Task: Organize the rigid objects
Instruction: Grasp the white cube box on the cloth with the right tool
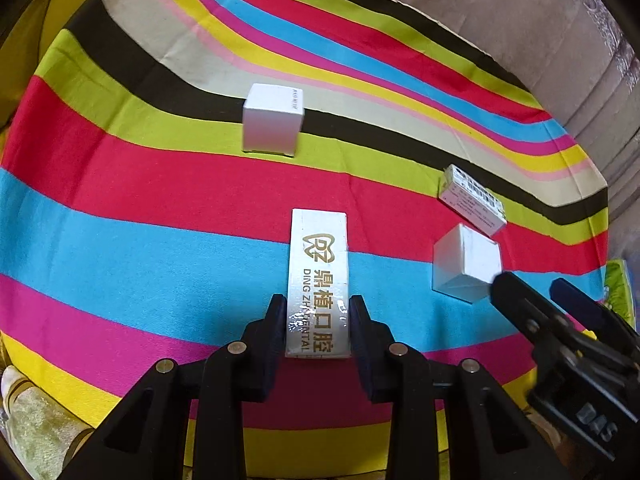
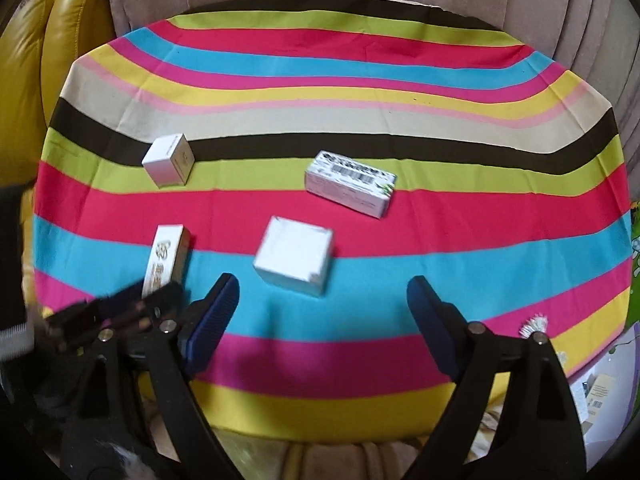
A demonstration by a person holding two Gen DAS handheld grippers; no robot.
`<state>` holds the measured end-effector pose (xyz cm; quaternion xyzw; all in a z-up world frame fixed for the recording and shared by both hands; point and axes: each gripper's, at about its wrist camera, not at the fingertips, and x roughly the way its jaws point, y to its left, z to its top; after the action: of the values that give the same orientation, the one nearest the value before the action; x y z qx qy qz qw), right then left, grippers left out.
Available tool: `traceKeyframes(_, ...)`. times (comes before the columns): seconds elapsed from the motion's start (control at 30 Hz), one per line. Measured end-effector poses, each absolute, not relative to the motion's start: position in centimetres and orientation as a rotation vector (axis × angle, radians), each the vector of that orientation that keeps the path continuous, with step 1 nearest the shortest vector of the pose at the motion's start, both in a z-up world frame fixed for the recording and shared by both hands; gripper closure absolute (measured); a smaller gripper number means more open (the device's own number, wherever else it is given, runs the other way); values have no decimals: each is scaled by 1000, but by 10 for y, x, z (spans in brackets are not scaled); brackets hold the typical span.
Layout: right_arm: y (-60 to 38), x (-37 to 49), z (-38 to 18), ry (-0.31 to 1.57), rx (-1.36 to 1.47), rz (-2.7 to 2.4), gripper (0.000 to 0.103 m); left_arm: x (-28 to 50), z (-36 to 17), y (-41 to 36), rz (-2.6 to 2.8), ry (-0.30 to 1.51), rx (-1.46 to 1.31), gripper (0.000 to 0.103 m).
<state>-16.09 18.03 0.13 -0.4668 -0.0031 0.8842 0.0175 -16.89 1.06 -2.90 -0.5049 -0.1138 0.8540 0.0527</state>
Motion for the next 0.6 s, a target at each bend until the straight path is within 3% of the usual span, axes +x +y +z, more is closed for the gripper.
traceKeyframes(0.5, 169, -190, -23, -45, -1486, 2655, 15, -173, -34, 11, 2624, -369, -1508, 70)
traceKeyframes(0.6, 167, -193, -31, -44, -1526, 2641, 30, -172, -34, 10, 2625, -366, -1507, 70)
